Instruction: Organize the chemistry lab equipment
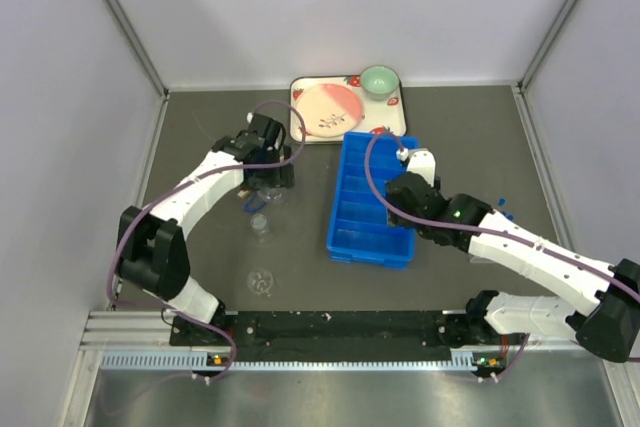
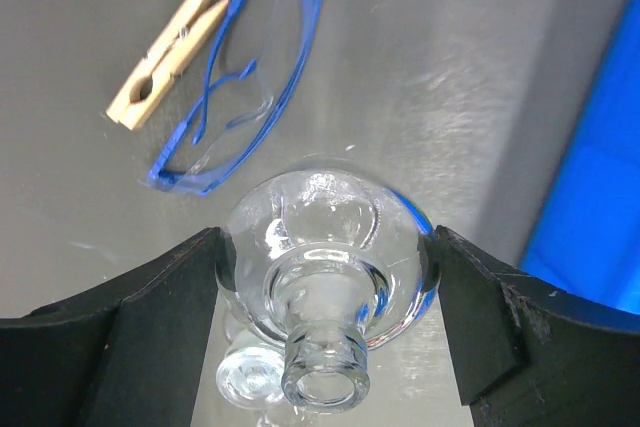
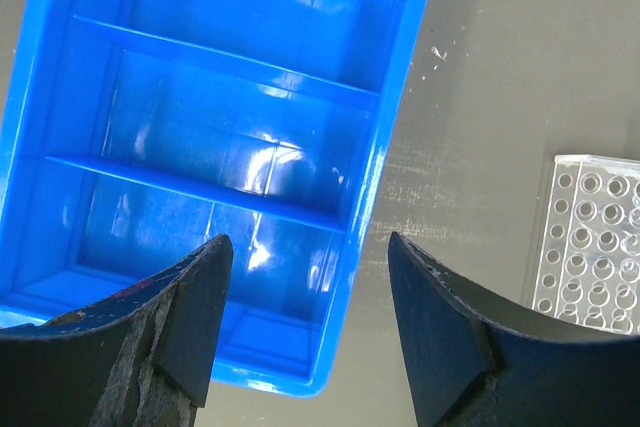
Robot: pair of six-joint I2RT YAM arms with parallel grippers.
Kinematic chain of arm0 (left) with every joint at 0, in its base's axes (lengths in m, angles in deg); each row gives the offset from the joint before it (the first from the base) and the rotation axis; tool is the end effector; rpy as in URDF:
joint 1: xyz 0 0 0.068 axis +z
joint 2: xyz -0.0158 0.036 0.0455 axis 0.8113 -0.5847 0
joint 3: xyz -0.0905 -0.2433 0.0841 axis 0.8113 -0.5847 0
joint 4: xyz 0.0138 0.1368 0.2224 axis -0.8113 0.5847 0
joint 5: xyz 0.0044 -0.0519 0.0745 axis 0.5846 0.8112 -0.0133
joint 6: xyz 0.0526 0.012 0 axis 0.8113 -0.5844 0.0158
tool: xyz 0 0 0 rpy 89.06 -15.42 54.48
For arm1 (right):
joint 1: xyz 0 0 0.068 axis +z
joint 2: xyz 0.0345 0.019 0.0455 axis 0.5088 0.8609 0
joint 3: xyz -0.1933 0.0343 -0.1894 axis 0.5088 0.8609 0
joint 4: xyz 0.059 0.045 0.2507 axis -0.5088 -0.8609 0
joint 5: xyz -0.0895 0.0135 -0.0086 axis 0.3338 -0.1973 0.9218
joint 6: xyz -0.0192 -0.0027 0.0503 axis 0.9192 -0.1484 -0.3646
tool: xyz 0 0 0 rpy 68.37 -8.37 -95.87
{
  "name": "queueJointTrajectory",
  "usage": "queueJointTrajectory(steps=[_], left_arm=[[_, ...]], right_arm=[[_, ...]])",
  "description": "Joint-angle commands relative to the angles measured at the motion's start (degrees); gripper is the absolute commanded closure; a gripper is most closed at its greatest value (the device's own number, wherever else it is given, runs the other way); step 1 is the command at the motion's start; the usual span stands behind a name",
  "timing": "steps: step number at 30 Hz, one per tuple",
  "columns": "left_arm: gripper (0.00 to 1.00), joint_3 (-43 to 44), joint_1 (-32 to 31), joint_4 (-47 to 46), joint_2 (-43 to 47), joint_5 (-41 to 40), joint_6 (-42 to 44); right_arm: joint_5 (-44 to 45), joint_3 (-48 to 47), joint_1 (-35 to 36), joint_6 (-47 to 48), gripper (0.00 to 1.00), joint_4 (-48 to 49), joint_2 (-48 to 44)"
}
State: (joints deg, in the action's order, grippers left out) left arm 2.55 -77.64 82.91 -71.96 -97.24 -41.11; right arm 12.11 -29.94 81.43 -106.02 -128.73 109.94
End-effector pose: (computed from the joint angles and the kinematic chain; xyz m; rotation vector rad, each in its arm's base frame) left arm 0.2974 -0.1234 0.2469 -0.0801 2.6540 -0.0877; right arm 0.1543 0.1596 0.2854 -0.1259 2.2942 0.0467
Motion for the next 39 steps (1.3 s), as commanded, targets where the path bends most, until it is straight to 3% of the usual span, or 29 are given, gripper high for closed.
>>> queueJointTrajectory(steps=[1,5,10,20,39], left_arm=[[0.72,7.5,-0.9,2.8,4.4,2.0,1.5],[0.74,12.0,-3.3,4.5,4.7,3.4,1.4],[0.74,15.7,-11.6,5.8,3.9,2.1,-0.6],[0.73,22.0,-24.7,7.6,0.3,0.1,-7.4],[0.71,24.2,-35.8,7.1,-9.7,-5.7,-21.1]], right_arm=[[0.1,-0.3,0.5,0.0,0.36,1.3,-1.9],[2.3,-0.7,0.0,0.4,0.36,0.2,-2.7],[4.1,-1.8,-2.8,1.2,0.36,-2.1,-4.2],[2.1,-1.8,-15.1,1.6,0.36,-4.3,-10.8],[1.1,1.2,-15.4,-1.0,0.37,-7.2,-17.1]])
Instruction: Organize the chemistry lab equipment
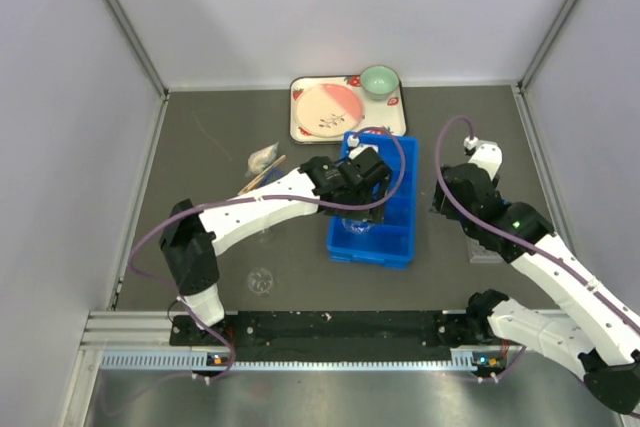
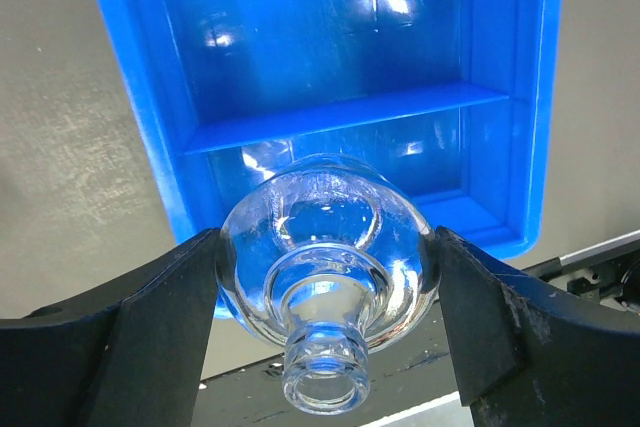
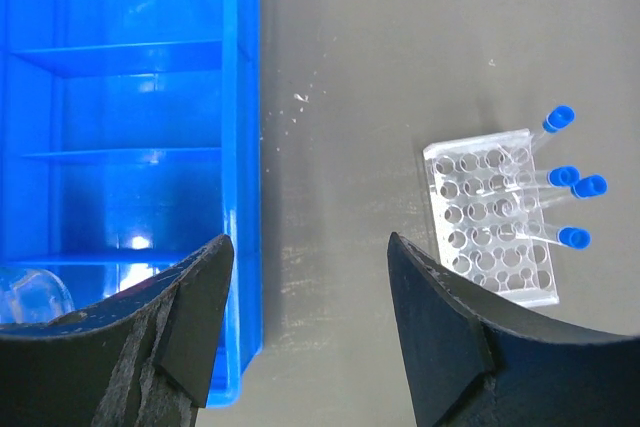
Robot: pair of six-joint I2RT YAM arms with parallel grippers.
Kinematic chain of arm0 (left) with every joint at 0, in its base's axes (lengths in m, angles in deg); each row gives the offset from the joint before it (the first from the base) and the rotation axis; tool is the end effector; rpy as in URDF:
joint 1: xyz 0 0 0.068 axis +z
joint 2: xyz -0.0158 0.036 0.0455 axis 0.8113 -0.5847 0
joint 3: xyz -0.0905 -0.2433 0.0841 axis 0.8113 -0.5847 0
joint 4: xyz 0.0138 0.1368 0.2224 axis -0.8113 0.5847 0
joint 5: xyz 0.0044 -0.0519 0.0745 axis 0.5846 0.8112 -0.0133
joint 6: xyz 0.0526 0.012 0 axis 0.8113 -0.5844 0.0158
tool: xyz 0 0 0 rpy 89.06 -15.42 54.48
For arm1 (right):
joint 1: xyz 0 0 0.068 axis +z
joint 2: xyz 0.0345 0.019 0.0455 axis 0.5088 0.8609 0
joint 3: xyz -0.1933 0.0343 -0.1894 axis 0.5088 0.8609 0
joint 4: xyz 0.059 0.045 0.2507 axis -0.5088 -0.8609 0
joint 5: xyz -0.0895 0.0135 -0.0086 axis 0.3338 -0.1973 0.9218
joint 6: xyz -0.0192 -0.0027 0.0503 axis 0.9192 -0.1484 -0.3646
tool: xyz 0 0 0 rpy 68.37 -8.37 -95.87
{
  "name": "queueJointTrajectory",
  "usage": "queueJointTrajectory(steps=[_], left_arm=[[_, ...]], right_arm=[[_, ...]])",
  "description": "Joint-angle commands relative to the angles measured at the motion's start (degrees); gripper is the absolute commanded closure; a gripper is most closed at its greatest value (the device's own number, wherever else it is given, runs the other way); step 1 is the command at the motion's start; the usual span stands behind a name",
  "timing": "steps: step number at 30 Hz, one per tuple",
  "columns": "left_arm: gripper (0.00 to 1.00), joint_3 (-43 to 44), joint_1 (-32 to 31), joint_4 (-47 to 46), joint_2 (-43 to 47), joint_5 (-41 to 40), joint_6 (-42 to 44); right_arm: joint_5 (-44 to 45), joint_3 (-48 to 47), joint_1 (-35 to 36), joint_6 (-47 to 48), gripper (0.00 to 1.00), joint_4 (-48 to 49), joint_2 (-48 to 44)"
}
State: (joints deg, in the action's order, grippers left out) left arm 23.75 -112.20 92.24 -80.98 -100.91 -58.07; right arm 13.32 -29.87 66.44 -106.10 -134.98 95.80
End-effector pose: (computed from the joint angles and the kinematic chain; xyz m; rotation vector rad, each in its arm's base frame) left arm 0.2019 -0.3093 0.2997 0.2966 2.6143 -0.3597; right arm 0.1456 0.0811 0.3206 0.2265 2.1757 -0.0068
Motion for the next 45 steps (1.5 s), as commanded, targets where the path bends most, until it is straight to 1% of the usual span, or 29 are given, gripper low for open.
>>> queueJointTrajectory(steps=[1,10,16,24,37,45], left_arm=[[0.71,2.7,-1.4,-2.1,-1.0,-2.2,-4.6],[0.73,2.7,-5.1,-2.3,-6.0,-2.6,-8.1],[0.73,3.0,-5.7,-3.1,-8.5,-2.7,-9.1],[0.73,4.7,-7.4,-3.3,-13.8,-3.5,-10.9],[0.74,8.8,-9.2,-3.7,-19.0,-3.2,-11.2],[0.73,11.9,-10.1,-3.2,-20.4,-3.7,-10.5]], right_arm=[[-0.1,1.3,-0.3,-1.0,0.37,-0.8,-3.3],[-0.4,3.6,-0.3,-1.1,0.36,-0.9,-5.4],[-0.8,4.6,-0.3,-0.7,0.37,-1.1,-7.6],[-1.5,5.1,-0.3,-0.7,0.36,-1.2,-8.3],[-2.0,5.5,-0.3,-0.4,0.36,-1.2,-9.0],[-2.0,5.5,-0.3,-0.4,0.36,-1.2,-8.9]])
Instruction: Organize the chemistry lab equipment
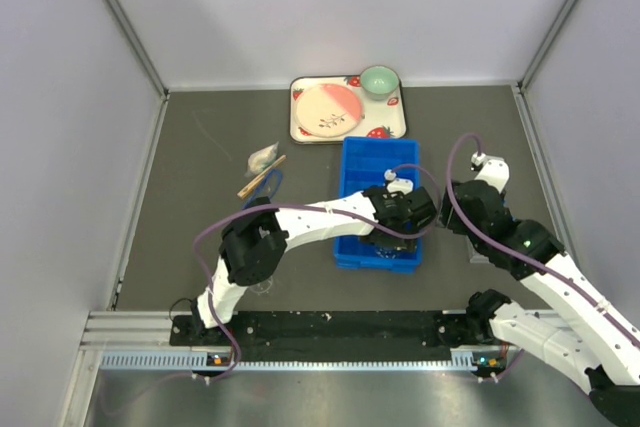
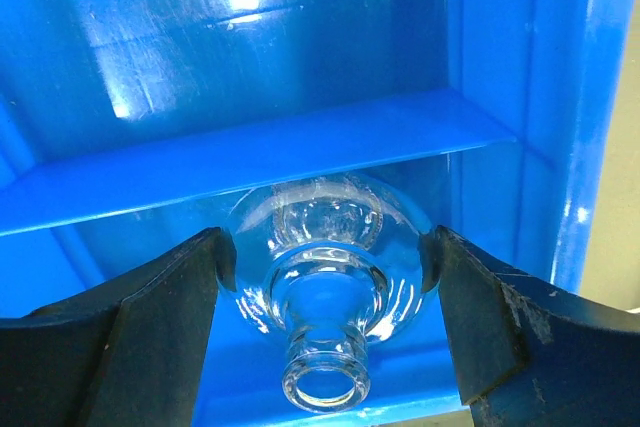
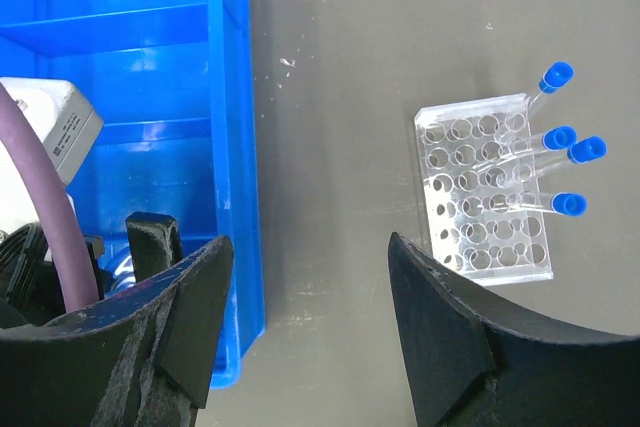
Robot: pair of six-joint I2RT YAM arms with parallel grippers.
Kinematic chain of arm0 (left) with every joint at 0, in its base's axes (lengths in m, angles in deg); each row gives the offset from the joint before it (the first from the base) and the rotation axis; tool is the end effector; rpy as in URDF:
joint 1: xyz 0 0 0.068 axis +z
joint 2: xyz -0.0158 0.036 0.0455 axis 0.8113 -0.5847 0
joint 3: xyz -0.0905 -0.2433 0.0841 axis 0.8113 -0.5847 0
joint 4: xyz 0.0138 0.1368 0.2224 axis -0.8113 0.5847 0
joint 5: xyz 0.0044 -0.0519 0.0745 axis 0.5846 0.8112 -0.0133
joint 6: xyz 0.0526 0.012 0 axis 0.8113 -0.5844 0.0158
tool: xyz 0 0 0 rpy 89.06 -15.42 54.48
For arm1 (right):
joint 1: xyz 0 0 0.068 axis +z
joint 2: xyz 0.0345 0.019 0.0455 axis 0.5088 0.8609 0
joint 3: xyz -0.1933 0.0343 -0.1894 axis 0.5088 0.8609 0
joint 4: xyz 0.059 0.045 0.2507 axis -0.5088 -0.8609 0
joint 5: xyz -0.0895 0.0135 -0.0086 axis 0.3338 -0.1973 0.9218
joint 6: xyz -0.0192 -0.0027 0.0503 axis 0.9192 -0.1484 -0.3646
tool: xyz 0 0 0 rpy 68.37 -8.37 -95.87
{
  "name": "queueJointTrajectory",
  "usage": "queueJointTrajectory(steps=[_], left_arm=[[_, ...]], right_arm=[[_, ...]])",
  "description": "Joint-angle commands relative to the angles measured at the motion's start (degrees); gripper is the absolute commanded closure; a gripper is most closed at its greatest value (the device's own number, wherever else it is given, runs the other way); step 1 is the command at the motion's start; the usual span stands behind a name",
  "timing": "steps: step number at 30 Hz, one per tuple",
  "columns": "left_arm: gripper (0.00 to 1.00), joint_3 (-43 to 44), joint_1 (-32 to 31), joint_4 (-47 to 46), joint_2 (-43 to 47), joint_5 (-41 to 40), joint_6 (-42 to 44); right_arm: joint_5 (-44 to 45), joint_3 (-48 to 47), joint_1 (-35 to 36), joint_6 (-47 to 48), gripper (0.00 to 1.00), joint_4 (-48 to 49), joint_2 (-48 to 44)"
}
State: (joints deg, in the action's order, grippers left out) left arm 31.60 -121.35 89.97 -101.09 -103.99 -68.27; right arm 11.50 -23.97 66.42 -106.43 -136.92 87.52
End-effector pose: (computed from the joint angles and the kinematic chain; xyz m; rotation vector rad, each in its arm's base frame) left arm 0.1783 -0.3995 0.2073 0.2964 2.7206 -0.2304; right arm 0.1209 0.0644 0.3041 0.2210 2.1851 0.0327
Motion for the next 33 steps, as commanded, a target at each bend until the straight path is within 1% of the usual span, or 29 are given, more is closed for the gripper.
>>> queueJointTrajectory(steps=[1,6,9,15,24,31,33], left_arm=[[0.73,4.5,-0.9,-0.4,-0.4,-0.7,-0.1],[0.71,8.1,-1.7,1.2,-1.4,-1.1,0.1],[0.68,9.3,-1.9,1.8,-1.8,-1.2,0.0],[0.66,9.5,-1.9,1.8,-3.0,-0.2,-1.1],[0.65,9.3,-2.0,1.6,-4.6,0.0,-1.4],[0.62,7.9,-2.0,1.7,-4.8,-0.8,-1.4],[0.59,7.6,-2.0,2.2,-4.8,-1.3,-1.5]], right_arm=[[-0.2,-0.3,-0.3,-0.1,0.36,0.8,-0.6],[-0.2,-0.4,-0.4,-0.2,0.36,0.8,-0.4],[-0.2,-0.4,-0.3,-0.1,0.35,0.8,-0.4],[-0.3,-0.2,-0.4,-0.2,0.33,0.8,-0.8],[-0.7,0.0,-0.3,-0.2,0.32,0.8,-1.2],[-0.9,0.2,-0.2,-0.4,0.31,0.8,-1.2],[-0.9,0.2,-0.3,-0.3,0.32,0.8,-1.2]])
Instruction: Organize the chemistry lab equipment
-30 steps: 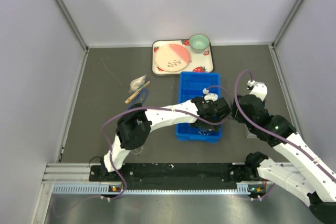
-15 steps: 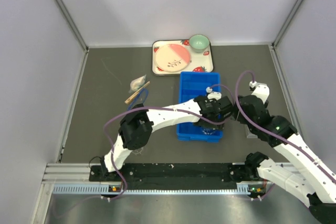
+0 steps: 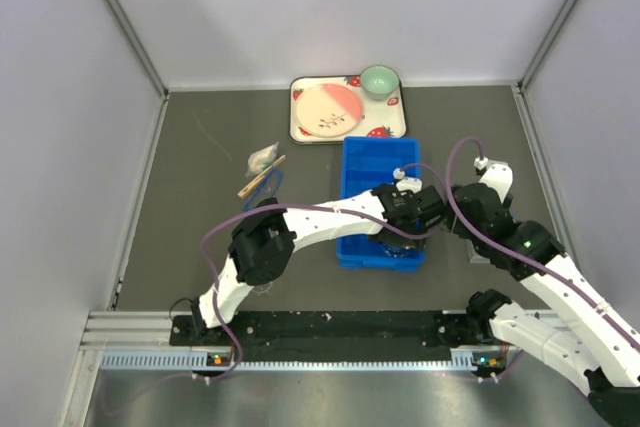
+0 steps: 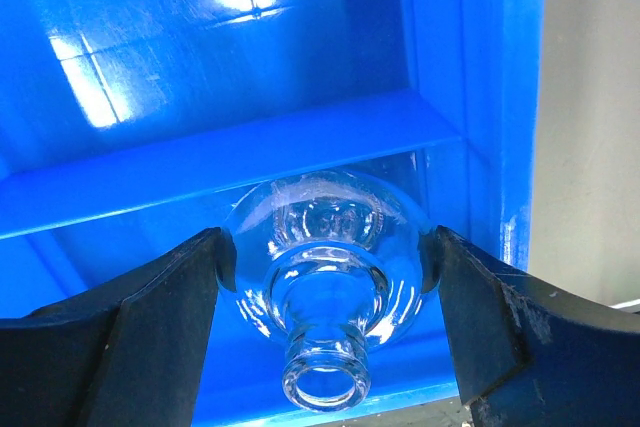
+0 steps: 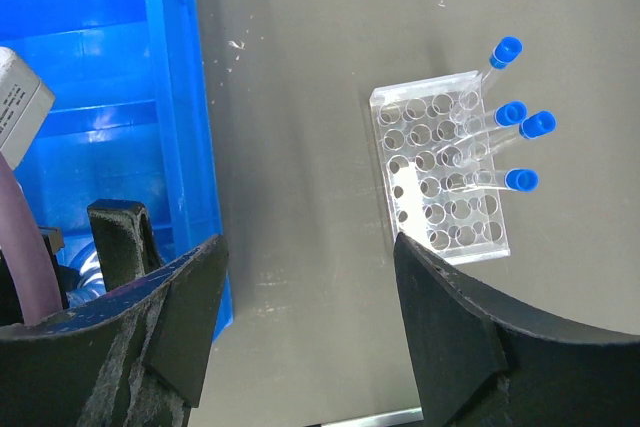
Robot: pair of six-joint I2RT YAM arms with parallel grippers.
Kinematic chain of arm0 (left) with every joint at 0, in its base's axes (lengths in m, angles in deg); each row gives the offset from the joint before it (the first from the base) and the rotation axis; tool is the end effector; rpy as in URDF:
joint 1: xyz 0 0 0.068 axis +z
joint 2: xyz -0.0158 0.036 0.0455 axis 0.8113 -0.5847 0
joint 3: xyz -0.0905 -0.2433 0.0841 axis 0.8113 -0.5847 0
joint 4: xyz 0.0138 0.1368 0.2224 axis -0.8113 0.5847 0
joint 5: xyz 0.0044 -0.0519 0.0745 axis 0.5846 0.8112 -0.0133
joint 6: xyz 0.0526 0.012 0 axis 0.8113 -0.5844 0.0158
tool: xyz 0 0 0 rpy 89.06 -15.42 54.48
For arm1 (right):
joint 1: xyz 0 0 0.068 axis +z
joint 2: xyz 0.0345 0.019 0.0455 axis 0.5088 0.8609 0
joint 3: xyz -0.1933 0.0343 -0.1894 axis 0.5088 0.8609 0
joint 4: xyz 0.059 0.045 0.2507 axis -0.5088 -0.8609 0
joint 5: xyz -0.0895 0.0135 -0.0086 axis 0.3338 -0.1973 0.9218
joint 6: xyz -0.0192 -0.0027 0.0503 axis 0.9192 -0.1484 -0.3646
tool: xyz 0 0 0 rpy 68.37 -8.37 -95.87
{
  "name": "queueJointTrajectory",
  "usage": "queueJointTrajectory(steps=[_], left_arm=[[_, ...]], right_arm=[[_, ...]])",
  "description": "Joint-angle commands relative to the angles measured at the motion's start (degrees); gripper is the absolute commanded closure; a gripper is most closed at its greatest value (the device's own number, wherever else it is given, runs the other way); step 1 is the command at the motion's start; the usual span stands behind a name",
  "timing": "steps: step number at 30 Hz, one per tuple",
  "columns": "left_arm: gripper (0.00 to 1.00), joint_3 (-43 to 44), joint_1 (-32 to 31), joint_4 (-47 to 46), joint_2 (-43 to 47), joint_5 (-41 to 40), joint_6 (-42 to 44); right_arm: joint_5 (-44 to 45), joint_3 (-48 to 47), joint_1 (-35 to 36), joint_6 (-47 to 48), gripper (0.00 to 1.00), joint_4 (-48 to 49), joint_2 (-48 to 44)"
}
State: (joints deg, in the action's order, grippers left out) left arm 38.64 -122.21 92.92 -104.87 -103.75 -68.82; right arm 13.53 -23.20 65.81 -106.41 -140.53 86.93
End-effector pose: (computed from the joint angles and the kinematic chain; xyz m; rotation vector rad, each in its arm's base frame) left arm 0.1785 -0.4178 0.2127 0.3039 2.7215 -0.2468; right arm 0.1166 0.0583 0.2969 0.2285 2.2173 -0.0565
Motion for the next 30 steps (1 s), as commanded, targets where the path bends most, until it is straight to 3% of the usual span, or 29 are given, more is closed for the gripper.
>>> queueJointTrajectory(steps=[1,15,30], left_arm=[[0.58,0.5,-1.2,-0.6,-1.1,-1.9,-0.8],[0.38,-2.6,-1.2,-0.1,0.8,-4.0,-0.6],[0.30,-1.0,-1.3,-0.1,1.6,-3.2,1.5]], right_arm=[[-2.9,-0.7,0.3,-0.3,0.31,4.4,-0.7],[-3.2,-0.3,0.4,-0.4,0.30,4.5,-0.6],[-3.5,-0.4,0.3,-0.1,0.29,4.9,-0.4]])
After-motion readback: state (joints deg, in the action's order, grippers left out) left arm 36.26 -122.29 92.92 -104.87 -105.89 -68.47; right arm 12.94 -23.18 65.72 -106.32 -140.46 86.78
